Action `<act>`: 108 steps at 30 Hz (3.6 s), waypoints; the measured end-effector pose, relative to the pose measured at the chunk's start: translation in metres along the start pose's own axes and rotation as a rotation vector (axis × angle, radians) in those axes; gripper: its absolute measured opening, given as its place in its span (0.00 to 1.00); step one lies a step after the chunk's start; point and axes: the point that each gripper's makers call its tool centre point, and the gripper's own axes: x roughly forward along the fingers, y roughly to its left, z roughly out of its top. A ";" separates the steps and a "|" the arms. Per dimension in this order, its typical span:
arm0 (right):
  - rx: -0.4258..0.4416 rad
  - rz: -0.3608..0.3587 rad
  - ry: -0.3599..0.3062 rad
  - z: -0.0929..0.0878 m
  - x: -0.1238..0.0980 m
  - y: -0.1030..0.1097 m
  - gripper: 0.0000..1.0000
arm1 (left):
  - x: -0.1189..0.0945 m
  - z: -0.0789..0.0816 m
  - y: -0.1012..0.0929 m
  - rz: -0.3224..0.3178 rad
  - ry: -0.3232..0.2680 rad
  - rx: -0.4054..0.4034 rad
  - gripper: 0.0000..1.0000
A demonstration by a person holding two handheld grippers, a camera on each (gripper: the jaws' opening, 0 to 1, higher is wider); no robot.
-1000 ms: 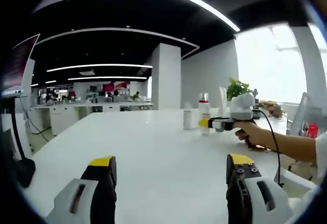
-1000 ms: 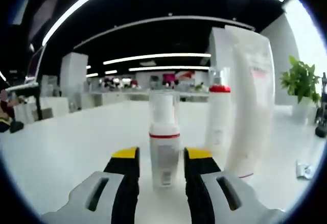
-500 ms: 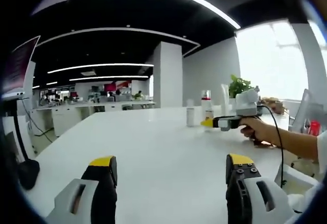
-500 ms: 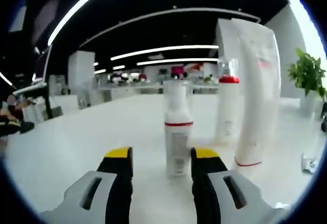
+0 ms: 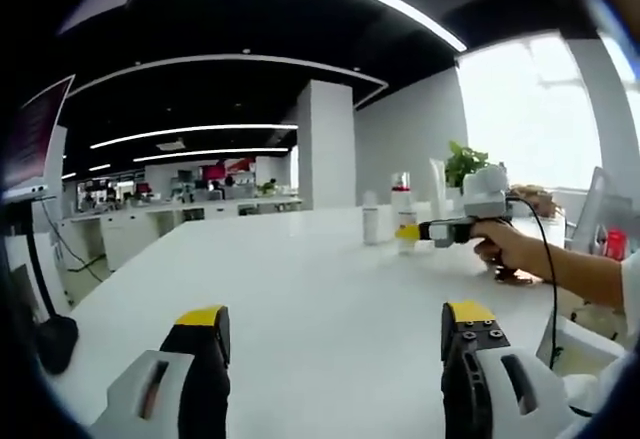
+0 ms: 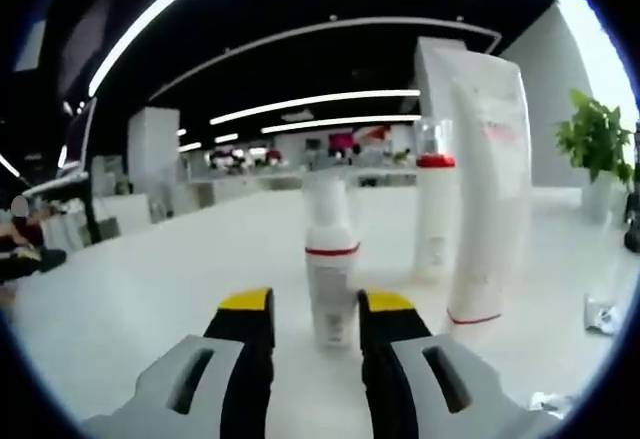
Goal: Arrange the skincare products in the storage area until every visible bottle or jar stands upright without overlapping.
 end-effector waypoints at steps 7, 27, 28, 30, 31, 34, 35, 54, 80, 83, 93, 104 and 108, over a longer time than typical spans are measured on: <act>-0.015 -0.026 0.002 -0.002 0.002 -0.004 0.18 | 0.000 -0.002 -0.001 -0.002 0.002 0.002 0.89; -0.015 -0.039 -0.023 0.002 -0.005 0.000 0.27 | 0.001 -0.004 -0.001 0.004 0.011 -0.006 0.89; -0.013 -0.039 -0.025 0.002 -0.005 0.000 0.31 | 0.001 -0.004 -0.001 0.005 0.010 -0.006 0.89; -0.011 -0.037 -0.029 0.002 -0.007 0.001 0.36 | 0.001 -0.003 -0.002 0.004 0.008 -0.005 0.89; -0.010 -0.037 -0.031 0.003 -0.008 0.001 0.37 | 0.001 -0.003 -0.002 0.003 0.009 -0.005 0.89; -0.012 -0.034 -0.041 0.005 -0.012 0.003 0.41 | 0.000 -0.002 -0.002 0.005 0.007 -0.006 0.89; -0.014 -0.033 -0.044 0.005 -0.013 0.004 0.42 | 0.000 -0.001 -0.002 0.004 0.007 -0.006 0.89; 0.013 0.092 -0.107 0.023 -0.042 0.041 0.70 | -0.005 0.003 0.002 0.009 0.002 -0.012 0.89; 0.099 0.441 -0.191 0.059 -0.130 0.086 1.00 | -0.024 0.008 -0.014 -0.050 -0.032 -0.063 0.93; 0.098 0.441 -0.191 0.060 -0.133 0.085 1.00 | -0.024 0.008 -0.015 -0.052 -0.033 -0.063 0.94; 0.127 0.496 -0.324 0.090 -0.195 0.064 1.00 | -0.022 0.009 -0.023 -0.056 -0.030 -0.042 1.00; 0.144 0.453 -0.143 0.084 -0.219 -0.001 1.00 | -0.021 0.002 -0.024 -0.053 -0.005 -0.035 1.00; 0.034 0.319 -0.116 0.078 -0.209 -0.046 1.00 | -0.018 -0.001 -0.028 -0.062 0.006 -0.032 1.00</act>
